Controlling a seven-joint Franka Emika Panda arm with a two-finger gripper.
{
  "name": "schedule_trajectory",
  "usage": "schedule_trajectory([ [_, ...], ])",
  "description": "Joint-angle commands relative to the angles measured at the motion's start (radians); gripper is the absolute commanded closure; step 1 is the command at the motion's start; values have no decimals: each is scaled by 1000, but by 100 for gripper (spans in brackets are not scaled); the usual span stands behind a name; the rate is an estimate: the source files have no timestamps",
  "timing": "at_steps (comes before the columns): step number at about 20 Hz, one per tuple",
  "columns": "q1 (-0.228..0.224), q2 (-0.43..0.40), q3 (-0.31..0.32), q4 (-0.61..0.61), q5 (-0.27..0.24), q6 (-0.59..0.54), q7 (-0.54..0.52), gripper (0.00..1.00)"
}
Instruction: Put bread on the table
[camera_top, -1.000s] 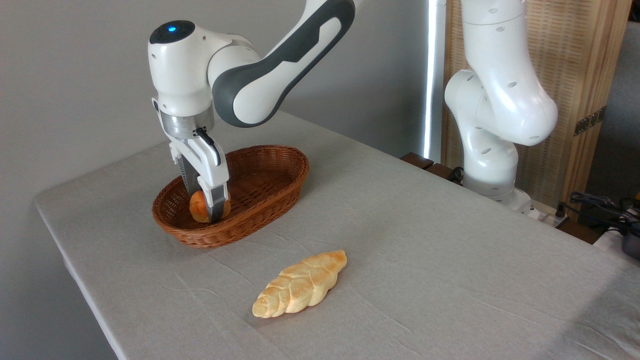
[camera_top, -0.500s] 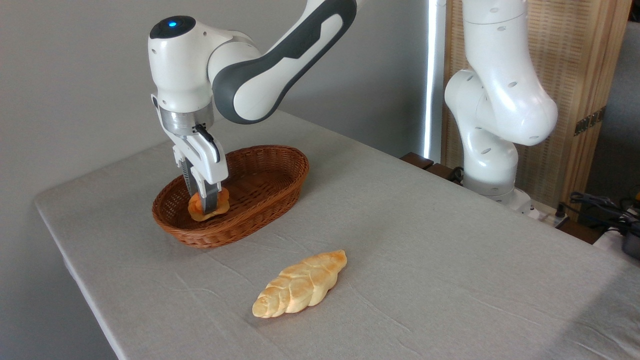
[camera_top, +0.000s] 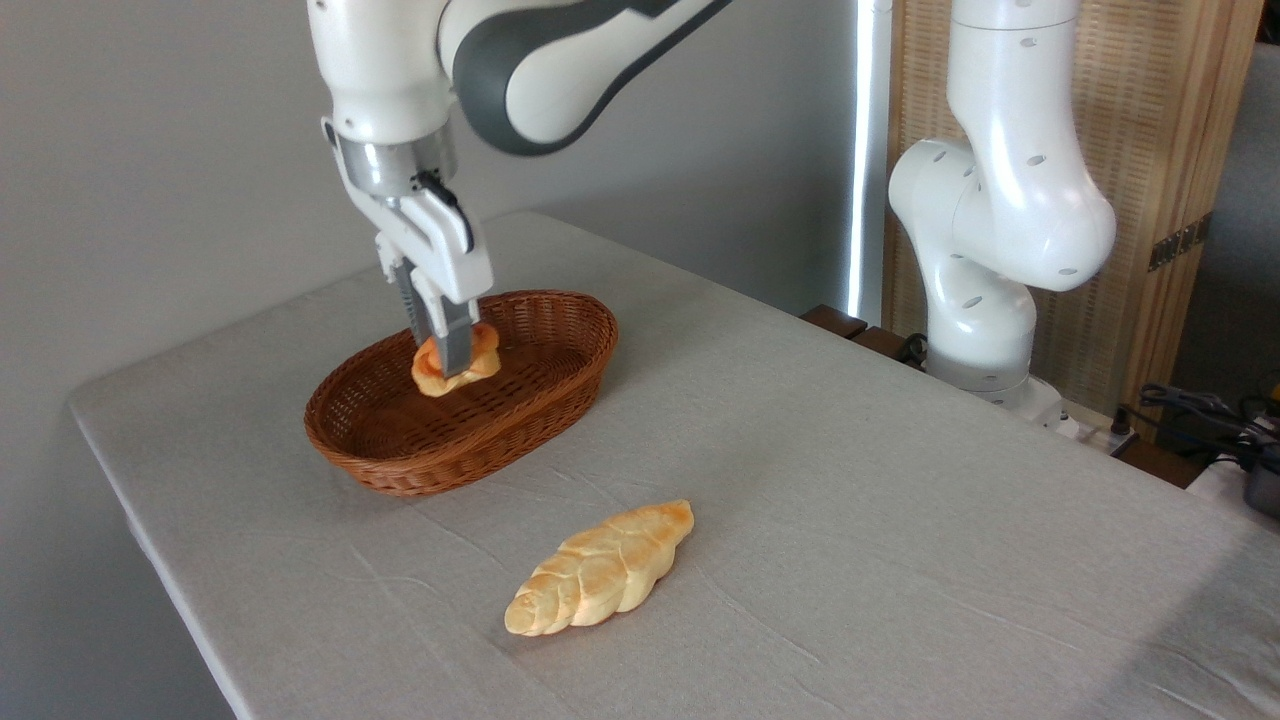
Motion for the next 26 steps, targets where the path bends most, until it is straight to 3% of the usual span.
schedule_trajectory([
  [1, -4, -83, 64, -13, 8, -130, 127, 52],
  [4, -4, -111, 122, -20, 11, -238, 278, 52],
  [8, -4, -124, 193, -95, 51, -244, 478, 48],
  [10, -4, -140, 213, -161, 120, -244, 575, 45],
  [11, -2, -141, 216, -194, 149, -234, 595, 35],
  [14, -2, -134, 257, -227, 190, -178, 635, 33],
  [15, -2, -131, 271, -229, 190, -163, 644, 24],
  [16, -1, -123, 277, -229, 190, -161, 644, 0],
  [26, -5, -103, 277, -229, 200, -161, 646, 0],
])
